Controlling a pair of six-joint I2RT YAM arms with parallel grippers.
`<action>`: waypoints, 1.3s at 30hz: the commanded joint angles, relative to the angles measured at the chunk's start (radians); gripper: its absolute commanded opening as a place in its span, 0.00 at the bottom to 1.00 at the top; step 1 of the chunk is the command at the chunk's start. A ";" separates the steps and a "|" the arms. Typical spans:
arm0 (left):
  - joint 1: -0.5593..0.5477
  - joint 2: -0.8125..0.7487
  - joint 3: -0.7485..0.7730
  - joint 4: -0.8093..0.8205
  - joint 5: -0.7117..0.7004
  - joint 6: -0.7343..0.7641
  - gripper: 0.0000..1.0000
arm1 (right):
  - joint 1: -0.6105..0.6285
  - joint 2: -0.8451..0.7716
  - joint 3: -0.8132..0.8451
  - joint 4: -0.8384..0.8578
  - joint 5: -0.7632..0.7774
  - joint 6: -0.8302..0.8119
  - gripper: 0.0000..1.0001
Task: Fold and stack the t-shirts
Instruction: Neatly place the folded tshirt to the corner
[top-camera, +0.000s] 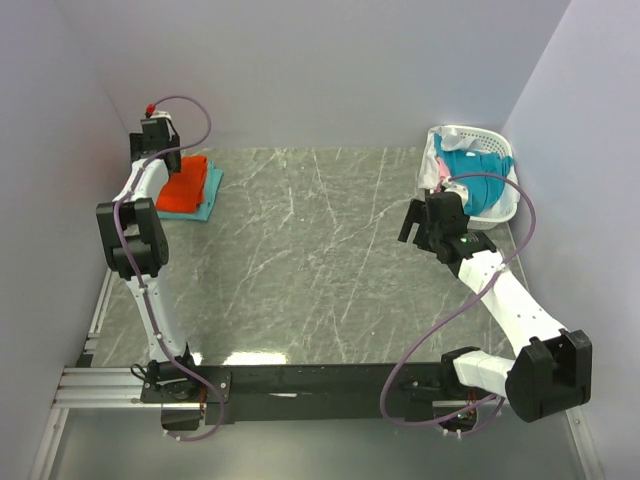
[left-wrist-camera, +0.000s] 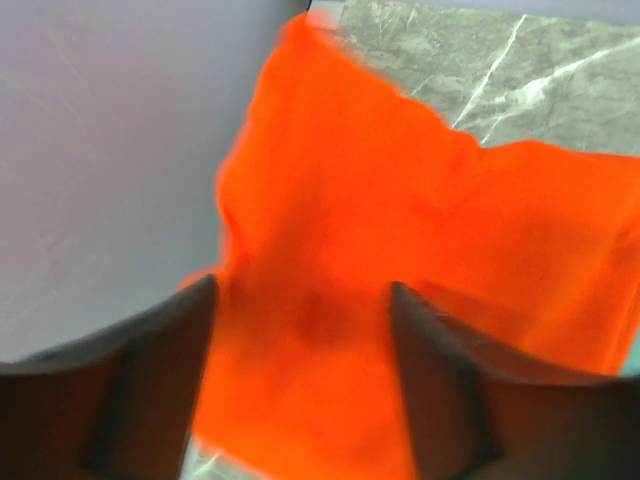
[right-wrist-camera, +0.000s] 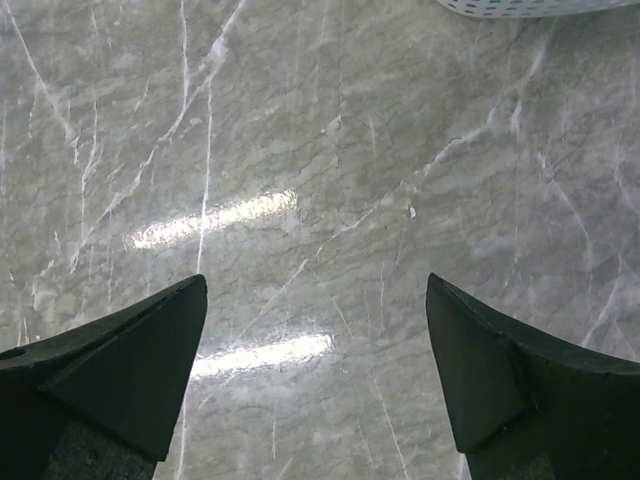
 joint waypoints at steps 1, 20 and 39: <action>0.010 -0.014 0.046 0.010 0.020 -0.036 0.83 | -0.007 0.003 0.045 -0.006 0.014 0.005 0.96; -0.031 -0.143 -0.095 -0.033 0.232 -0.091 0.99 | -0.007 -0.045 0.016 0.011 -0.006 0.002 0.96; -0.073 0.064 0.055 -0.226 0.171 -0.058 0.84 | -0.009 -0.020 0.019 0.005 -0.018 -0.006 0.96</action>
